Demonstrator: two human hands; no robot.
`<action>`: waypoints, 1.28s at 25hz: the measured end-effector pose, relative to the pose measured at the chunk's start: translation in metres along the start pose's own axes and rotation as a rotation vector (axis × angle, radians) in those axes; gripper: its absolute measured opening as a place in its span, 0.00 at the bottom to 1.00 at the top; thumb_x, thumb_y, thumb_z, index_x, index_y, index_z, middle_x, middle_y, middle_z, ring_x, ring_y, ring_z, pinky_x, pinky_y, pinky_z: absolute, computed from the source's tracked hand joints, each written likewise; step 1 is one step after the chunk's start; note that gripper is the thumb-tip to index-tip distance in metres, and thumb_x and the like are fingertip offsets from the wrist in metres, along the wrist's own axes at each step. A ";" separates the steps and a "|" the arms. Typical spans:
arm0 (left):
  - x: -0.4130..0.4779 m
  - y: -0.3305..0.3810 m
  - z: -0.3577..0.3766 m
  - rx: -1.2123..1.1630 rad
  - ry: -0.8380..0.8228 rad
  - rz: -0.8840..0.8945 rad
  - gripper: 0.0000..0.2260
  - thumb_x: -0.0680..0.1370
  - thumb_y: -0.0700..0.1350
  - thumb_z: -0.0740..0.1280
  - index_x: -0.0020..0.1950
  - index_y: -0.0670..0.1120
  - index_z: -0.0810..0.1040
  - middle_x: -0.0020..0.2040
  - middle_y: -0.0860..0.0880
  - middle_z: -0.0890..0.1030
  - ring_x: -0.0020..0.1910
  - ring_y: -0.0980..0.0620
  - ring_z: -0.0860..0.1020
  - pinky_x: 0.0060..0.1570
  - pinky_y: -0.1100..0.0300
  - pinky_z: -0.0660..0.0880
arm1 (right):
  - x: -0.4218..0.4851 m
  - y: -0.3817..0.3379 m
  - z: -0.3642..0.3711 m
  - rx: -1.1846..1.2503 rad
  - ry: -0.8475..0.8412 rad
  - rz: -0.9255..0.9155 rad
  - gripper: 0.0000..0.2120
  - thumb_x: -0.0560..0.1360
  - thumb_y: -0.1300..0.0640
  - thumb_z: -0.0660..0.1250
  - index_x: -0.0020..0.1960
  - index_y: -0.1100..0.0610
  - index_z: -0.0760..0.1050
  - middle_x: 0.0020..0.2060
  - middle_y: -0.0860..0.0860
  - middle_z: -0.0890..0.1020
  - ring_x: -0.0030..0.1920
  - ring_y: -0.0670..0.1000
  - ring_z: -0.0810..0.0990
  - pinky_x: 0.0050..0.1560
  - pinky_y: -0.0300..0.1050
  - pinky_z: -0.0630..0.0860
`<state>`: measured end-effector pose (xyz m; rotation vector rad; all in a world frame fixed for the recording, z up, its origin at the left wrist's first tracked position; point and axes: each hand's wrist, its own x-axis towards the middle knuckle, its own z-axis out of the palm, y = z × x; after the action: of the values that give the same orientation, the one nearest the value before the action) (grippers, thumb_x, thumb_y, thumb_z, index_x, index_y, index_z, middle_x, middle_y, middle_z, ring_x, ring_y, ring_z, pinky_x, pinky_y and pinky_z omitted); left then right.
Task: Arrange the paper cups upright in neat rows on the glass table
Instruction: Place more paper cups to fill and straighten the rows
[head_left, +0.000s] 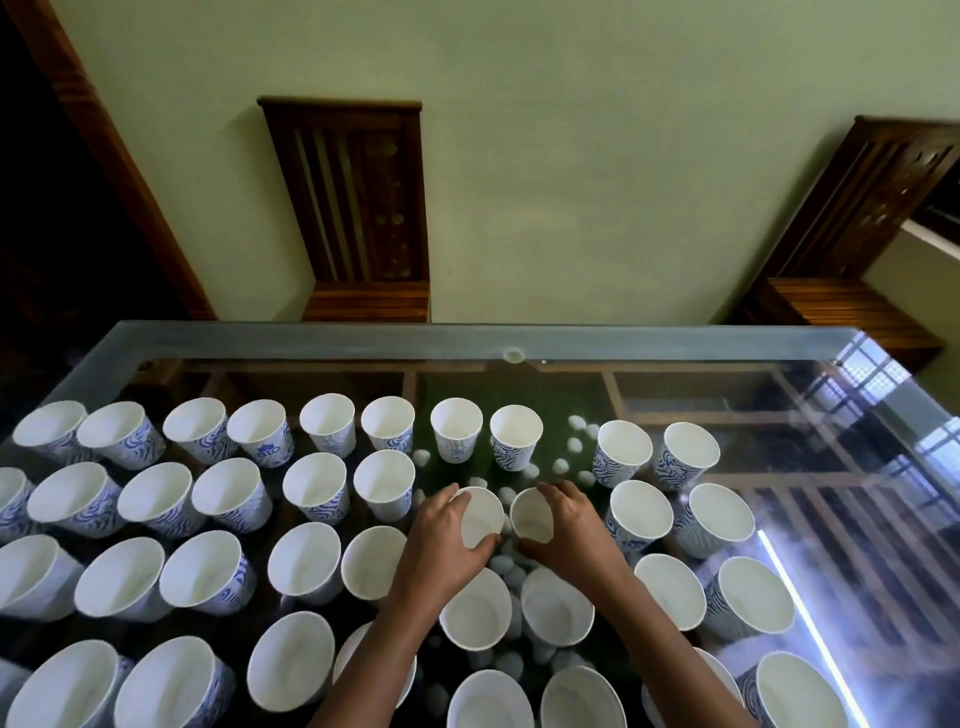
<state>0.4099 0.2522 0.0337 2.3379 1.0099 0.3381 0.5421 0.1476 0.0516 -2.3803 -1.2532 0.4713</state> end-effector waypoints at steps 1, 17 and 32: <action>-0.001 0.000 0.000 0.002 -0.003 0.000 0.28 0.72 0.54 0.68 0.69 0.45 0.68 0.71 0.47 0.66 0.70 0.49 0.64 0.67 0.59 0.61 | -0.001 0.000 -0.001 -0.002 -0.001 -0.003 0.38 0.67 0.50 0.74 0.71 0.58 0.62 0.69 0.55 0.67 0.67 0.55 0.67 0.65 0.45 0.66; 0.110 0.001 -0.021 0.016 0.077 -0.029 0.27 0.73 0.54 0.68 0.70 0.47 0.66 0.72 0.47 0.64 0.70 0.48 0.63 0.67 0.57 0.63 | 0.106 -0.010 -0.012 0.023 0.045 -0.015 0.35 0.70 0.47 0.71 0.72 0.55 0.61 0.73 0.53 0.61 0.71 0.55 0.61 0.69 0.50 0.64; 0.096 -0.007 -0.006 0.027 0.043 0.010 0.27 0.71 0.52 0.70 0.68 0.46 0.70 0.70 0.48 0.68 0.67 0.49 0.67 0.65 0.58 0.64 | 0.103 0.006 -0.008 -0.016 0.032 -0.022 0.34 0.69 0.52 0.73 0.70 0.58 0.64 0.67 0.55 0.69 0.65 0.56 0.68 0.63 0.46 0.67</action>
<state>0.4684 0.3285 0.0351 2.3697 1.0299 0.3819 0.6052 0.2290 0.0445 -2.3751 -1.2725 0.4168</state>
